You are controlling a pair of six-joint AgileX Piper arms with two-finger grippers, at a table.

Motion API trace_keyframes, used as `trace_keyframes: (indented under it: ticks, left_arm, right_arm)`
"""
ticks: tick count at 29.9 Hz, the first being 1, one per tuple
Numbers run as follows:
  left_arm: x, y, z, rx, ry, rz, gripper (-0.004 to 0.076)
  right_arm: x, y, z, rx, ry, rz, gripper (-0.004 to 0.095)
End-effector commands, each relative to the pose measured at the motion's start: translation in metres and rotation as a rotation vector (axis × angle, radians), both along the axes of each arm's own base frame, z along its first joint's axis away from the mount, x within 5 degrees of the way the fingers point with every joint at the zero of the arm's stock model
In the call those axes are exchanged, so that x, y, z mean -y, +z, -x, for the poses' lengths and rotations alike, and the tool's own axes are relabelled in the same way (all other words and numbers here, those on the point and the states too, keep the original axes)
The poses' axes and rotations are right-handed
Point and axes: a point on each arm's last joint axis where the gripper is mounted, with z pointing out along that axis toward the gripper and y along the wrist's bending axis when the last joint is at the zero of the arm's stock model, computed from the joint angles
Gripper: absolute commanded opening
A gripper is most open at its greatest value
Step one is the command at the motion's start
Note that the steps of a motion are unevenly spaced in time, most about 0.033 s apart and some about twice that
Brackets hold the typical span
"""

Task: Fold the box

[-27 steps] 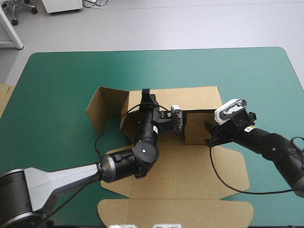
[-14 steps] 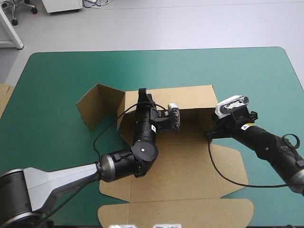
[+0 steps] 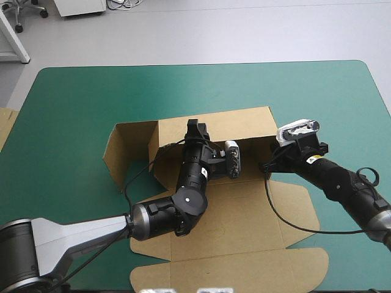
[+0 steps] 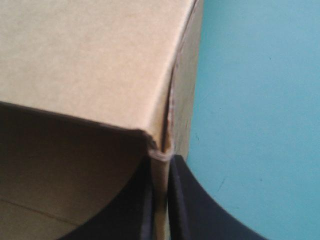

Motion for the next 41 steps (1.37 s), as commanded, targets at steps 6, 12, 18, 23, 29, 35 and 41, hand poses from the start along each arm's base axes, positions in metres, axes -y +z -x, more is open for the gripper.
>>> trace_keyframes:
  ticks: [6, 12, 18, 23, 29, 35, 41]
  left_arm:
    - [-0.011, 0.063, 0.032, -0.047, 0.169, 0.17, 0.0284]
    - [-0.029, 0.121, 0.038, -0.164, 0.195, 0.408, 0.0283]
    - [-0.076, 0.165, 0.012, -0.224, 0.312, 0.593, 0.0283]
    - [-0.132, 0.168, -0.026, -0.313, 0.511, 0.708, 0.0283]
    - [-0.202, 0.16, -0.059, -0.372, 0.74, 0.836, 0.0283]
    - [-0.254, 0.155, -0.07, -0.418, 0.862, 0.931, 0.0283]
    - [-0.285, 0.152, -0.069, -0.408, 0.98, 0.961, 0.0279]
  right_arm:
    - [-0.002, 0.005, -0.006, 0.016, -0.027, -0.036, -0.002]
    - [-0.002, 0.004, -0.007, 0.011, -0.026, -0.034, -0.002]
    - [-0.003, 0.003, -0.006, -0.006, -0.015, -0.034, -0.002]
    - [-0.007, 0.009, -0.005, -0.029, 0.02, -0.041, -0.002]
    - [-0.013, 0.031, -0.006, -0.059, 0.07, -0.077, -0.002]
    - [-0.009, 0.055, -0.009, -0.104, 0.021, -0.04, -0.002]
    - [-0.002, 0.077, -0.013, -0.201, -0.045, 0.055, -0.002]
